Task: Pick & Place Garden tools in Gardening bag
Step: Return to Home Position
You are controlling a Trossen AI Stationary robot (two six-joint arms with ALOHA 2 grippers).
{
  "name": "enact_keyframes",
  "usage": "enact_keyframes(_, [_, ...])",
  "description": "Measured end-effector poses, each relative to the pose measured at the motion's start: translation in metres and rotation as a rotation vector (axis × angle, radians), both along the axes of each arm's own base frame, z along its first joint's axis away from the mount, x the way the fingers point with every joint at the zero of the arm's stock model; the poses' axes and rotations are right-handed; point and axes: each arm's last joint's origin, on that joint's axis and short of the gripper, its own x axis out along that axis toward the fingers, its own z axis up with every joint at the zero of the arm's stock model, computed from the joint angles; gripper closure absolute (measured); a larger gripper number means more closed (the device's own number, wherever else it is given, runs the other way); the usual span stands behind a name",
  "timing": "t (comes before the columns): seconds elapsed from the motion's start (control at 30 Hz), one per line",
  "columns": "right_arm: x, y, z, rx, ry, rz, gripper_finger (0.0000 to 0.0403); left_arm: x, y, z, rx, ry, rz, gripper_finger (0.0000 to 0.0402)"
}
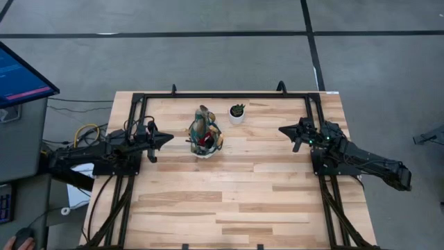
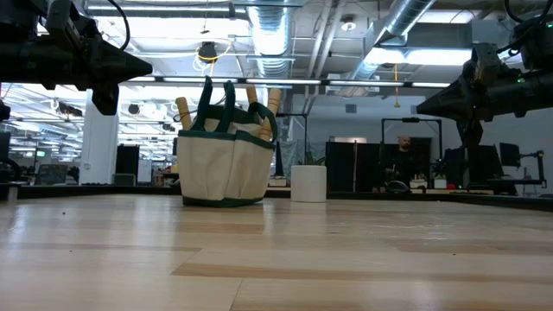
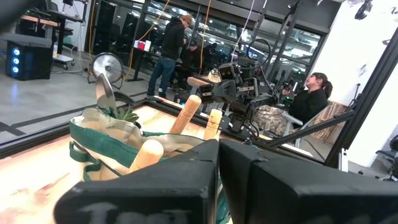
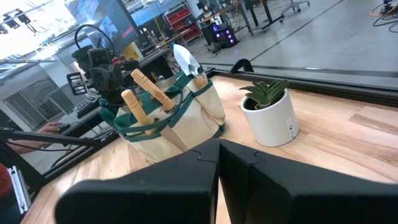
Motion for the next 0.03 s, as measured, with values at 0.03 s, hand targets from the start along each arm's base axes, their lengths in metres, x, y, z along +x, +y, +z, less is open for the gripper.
enact_keyframes(0.03, [0.0, 0.0, 0.0, 0.0, 0.0, 0.0, 0.0403, 0.0, 0.0, 0.0, 0.0, 0.0, 0.0, 0.04])
